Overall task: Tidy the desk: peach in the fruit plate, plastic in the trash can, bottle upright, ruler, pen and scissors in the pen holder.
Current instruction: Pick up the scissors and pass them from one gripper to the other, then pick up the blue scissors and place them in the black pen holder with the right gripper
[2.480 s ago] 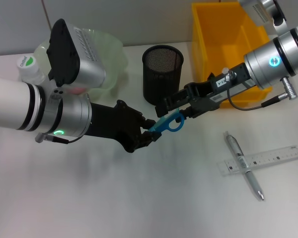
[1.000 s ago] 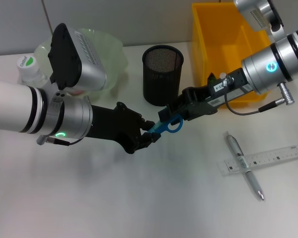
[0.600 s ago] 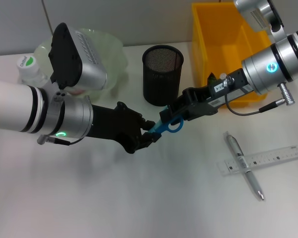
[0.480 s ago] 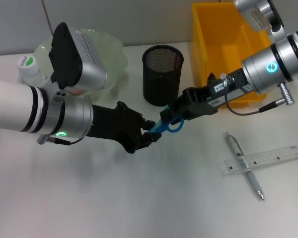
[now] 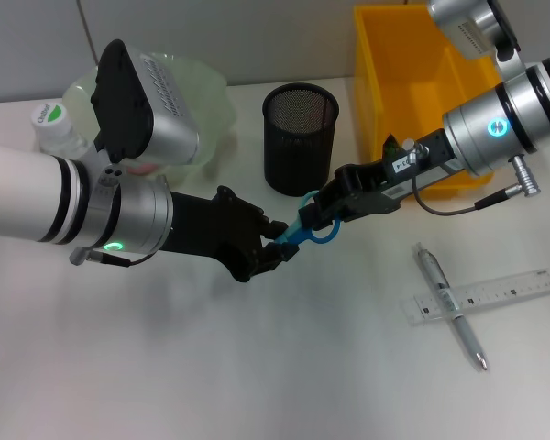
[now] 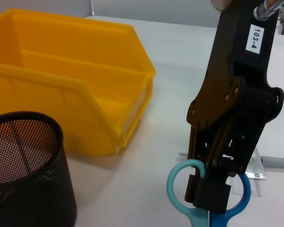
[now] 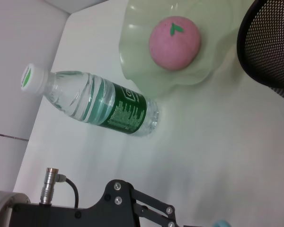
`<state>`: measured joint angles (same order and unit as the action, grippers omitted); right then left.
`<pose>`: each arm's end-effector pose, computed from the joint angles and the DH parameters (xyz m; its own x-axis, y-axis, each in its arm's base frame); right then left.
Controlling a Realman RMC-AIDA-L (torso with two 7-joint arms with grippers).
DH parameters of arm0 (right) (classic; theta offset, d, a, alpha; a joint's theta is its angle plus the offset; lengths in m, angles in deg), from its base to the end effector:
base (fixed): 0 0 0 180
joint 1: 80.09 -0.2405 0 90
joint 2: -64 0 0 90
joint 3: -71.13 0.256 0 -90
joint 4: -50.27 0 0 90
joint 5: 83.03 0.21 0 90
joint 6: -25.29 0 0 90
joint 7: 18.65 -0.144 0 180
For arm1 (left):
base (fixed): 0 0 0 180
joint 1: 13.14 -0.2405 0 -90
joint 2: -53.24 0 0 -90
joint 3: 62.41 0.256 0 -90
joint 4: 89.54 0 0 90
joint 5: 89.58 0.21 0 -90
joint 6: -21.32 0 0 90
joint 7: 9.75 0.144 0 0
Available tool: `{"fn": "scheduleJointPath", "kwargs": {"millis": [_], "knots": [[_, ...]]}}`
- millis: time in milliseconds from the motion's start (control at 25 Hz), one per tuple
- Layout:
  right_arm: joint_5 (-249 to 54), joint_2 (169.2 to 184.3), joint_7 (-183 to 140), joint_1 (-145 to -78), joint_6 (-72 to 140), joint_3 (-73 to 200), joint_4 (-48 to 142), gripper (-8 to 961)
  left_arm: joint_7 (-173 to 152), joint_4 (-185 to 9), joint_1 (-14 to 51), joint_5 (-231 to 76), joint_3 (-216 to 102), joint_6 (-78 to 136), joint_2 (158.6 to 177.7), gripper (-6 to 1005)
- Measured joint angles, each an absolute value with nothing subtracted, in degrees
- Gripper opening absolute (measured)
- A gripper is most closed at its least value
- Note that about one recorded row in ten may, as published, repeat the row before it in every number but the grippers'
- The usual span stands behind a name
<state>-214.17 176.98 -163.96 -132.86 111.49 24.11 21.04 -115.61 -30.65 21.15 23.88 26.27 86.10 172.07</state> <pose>0.1872 0.3981 -0.0096 0.3058 -0.9478 -0.0903 -0.9469 -0.3127 0.0748 -0.1559 0.3583 -0.0725 0.9798 0.1764 0.0940 0.1913 -0.9638 -0.1858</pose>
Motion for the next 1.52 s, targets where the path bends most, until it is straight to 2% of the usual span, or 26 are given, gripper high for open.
{"fn": "scheduleJointPath", "kwargs": {"millis": [320,1040,1440,1520], "knots": [[-213.97,177.06,-162.91,-132.70,111.51,24.12,20.91,87,-115.55,-30.66,21.26,23.92,26.27,86.10,172.07,244],[-214.18,177.11,-162.69,-132.83,111.35,24.06,20.91,86,-116.90,-31.44,22.12,23.88,26.13,86.31,171.92,257],[-214.18,177.09,-162.70,-132.86,111.62,24.11,20.92,99,-116.45,-30.83,21.67,23.87,25.66,86.60,171.89,719],[-214.18,176.95,-162.73,-132.89,111.90,24.11,20.92,102,-116.29,-30.67,21.28,23.82,25.48,86.53,171.89,764]]}}
